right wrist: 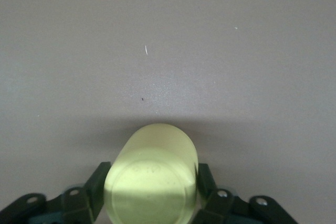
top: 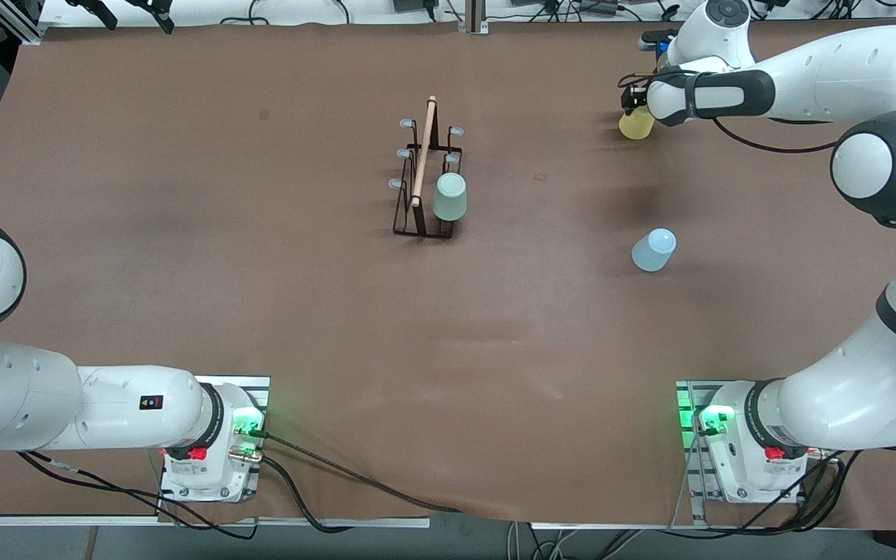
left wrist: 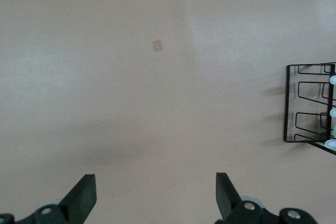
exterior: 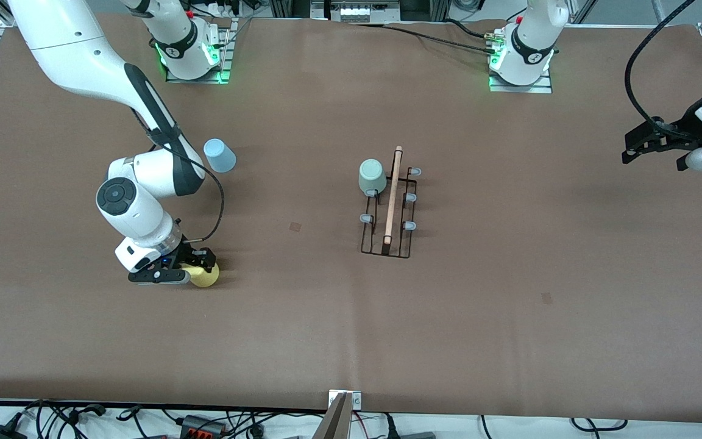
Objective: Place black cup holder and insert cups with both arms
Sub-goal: 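Carry the yellow cup to the rack and lower it onto a peg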
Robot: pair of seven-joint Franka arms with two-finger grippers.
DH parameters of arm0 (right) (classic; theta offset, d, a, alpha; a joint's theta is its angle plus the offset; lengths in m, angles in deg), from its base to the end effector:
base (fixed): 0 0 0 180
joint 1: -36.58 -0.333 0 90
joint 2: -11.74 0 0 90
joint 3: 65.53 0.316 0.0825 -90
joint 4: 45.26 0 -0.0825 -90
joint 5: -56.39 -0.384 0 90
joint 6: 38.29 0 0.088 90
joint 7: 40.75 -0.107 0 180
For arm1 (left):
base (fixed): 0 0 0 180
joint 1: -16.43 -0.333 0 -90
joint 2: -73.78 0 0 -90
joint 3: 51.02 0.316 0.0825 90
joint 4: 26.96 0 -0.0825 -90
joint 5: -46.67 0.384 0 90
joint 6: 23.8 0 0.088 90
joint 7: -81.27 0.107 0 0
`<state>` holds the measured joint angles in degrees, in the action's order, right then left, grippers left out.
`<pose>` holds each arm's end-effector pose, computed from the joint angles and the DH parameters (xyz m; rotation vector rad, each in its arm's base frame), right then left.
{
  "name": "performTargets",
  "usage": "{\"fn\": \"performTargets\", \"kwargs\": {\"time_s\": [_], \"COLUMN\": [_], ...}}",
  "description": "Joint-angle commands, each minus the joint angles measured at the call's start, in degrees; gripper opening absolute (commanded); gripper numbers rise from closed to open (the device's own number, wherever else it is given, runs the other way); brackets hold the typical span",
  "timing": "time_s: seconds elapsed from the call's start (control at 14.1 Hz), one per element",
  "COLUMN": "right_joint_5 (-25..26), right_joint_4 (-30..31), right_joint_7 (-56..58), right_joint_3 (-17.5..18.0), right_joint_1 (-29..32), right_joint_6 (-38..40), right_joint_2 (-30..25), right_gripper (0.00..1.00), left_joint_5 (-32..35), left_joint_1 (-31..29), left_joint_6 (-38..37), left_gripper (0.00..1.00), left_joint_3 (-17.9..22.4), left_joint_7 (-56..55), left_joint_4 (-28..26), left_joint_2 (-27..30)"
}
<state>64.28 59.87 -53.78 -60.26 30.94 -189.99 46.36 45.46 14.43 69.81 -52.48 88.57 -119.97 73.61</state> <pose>0.6550 0.1249 0.2214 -3.1054 -0.0863 -0.3334 0.5602 0.0032 0.6035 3.1157 -0.1821 0.0139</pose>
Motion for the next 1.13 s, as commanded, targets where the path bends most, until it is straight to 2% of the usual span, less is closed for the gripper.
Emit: {"fn": "performTargets", "kwargs": {"time_s": [0.0,0.07,0.21,0.35,0.5,0.57,0.71,0.78,0.92,1.06], "right_joint_5": [0.5,0.5,0.4,0.0,-0.4,-0.5,-0.5,-0.3,-0.4,0.4], "right_joint_4": [0.2,0.1,-0.5,-0.9,-1.7,-2.4,-4.5,-5.5,-7.6,-11.5], "right_joint_7": [1.7,1.7,0.6,-4.8,-13.1,-19.3,-32.6,-38.0,-47.0,-54.4], "right_joint_3": [0.4,0.4,1.0,1.1,3.3,6.0,11.8,13.3,13.5,13.5], "right_joint_1": [0.1,-0.2,-1.6,-4.5,-7.1,-7.1,-7.3,-8.1,-12.1,-16.9], "right_joint_6": [0.3,2.8,12.4,21.0,28.0,30.6,31.6,31.5,30.9,30.9], "right_joint_2": [-1.5,-3.1,-9.3,-15.1,-19.0,-20.0,-20.0,-19.6,-18.4,-14.7], "right_gripper": [0.09,0.08,0.07,0.07,0.07,0.07,0.07,0.07,0.07,0.07], "left_joint_5": [-0.6,-0.6,-0.6,-0.6,-0.7,-0.7,-0.7,-0.7,-0.6,-0.6], "left_joint_1": [-0.2,-0.2,-0.2,-0.1,-0.1,-0.1,-0.1,-0.1,-0.1,-0.1], "left_joint_6": [-0.5,-0.5,-0.5,-0.5,-0.5,-0.5,-0.5,-0.6,-0.5,-0.5], "left_gripper": [1.00,1.00,1.00,1.00,1.00,1.00,1.00,1.00,1.00,1.00], "left_joint_3": [0.3,0.2,0.2,0.2,0.2,0.2,0.2,0.2,0.2,0.2], "left_joint_7": [0.9,0.8,0.7,0.8,0.8,0.8,0.8,0.8,0.8,0.8], "left_joint_4": [1.9,1.9,1.9,1.9,1.9,1.9,1.9,1.9,1.9,1.9], "left_joint_2": [-0.9,-1.0,-0.9,-1.0,-0.9,-0.9,-0.9,-0.9,-1.0,-1.0]}}
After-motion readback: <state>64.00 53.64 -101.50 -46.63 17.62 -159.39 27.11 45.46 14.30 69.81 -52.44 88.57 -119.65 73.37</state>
